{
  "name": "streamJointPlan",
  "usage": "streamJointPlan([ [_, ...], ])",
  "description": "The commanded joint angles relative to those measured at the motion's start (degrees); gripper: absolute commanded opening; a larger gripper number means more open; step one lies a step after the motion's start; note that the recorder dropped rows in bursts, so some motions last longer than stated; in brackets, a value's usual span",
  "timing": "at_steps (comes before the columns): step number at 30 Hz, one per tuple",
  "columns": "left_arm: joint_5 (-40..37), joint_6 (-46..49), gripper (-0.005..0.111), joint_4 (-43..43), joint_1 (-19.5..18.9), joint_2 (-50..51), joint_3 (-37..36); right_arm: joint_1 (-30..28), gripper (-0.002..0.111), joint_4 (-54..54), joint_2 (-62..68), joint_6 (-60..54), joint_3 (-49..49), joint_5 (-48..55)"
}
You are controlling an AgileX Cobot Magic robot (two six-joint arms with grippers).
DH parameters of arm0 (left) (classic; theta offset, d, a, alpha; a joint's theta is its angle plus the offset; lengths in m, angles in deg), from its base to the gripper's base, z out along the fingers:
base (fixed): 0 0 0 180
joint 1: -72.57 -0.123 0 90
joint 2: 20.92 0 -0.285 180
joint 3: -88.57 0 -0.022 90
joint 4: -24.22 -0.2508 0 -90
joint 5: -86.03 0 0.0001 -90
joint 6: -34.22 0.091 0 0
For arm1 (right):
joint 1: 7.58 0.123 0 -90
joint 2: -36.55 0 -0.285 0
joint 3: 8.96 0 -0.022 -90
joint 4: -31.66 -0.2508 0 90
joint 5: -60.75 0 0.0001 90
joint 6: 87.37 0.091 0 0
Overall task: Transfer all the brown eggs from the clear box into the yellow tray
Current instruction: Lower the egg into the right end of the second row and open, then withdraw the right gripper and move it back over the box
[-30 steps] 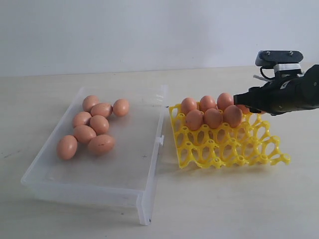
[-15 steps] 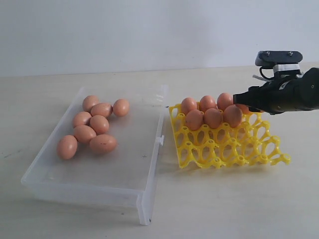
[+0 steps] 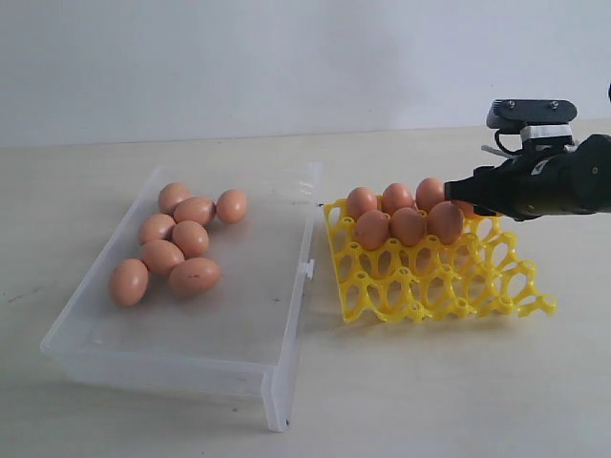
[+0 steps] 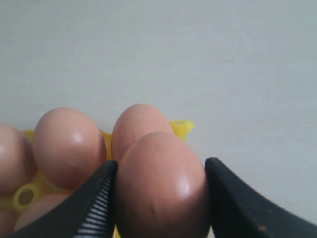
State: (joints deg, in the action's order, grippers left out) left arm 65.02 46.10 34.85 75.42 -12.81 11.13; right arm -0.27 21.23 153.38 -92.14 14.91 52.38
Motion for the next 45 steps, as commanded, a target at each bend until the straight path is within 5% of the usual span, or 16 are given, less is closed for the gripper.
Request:
streamJointPlan([
  [1, 0.6, -0.1, 0.0, 0.1, -0.1, -0.3, 0.2, 0.0, 0.0, 1.6, 0.0, 3.1, -0.4, -2.2],
  [20, 0.6, -0.1, 0.0, 0.1, -0.1, -0.3, 0.2, 0.0, 0.001, 5.2, 0.0, 5.3, -0.4, -2.8],
  [32, 0.6, -0.1, 0.0, 0.1, -0.1, -0.3, 0.2, 0.0, 0.056, 5.3, 0.0, 5.4, -0.4, -2.8],
  [45, 0.6, -0.1, 0.0, 0.1, -0.1, -0.3, 0.2, 0.0, 0.059, 4.6, -0.7, 5.4, -0.4, -2.4],
])
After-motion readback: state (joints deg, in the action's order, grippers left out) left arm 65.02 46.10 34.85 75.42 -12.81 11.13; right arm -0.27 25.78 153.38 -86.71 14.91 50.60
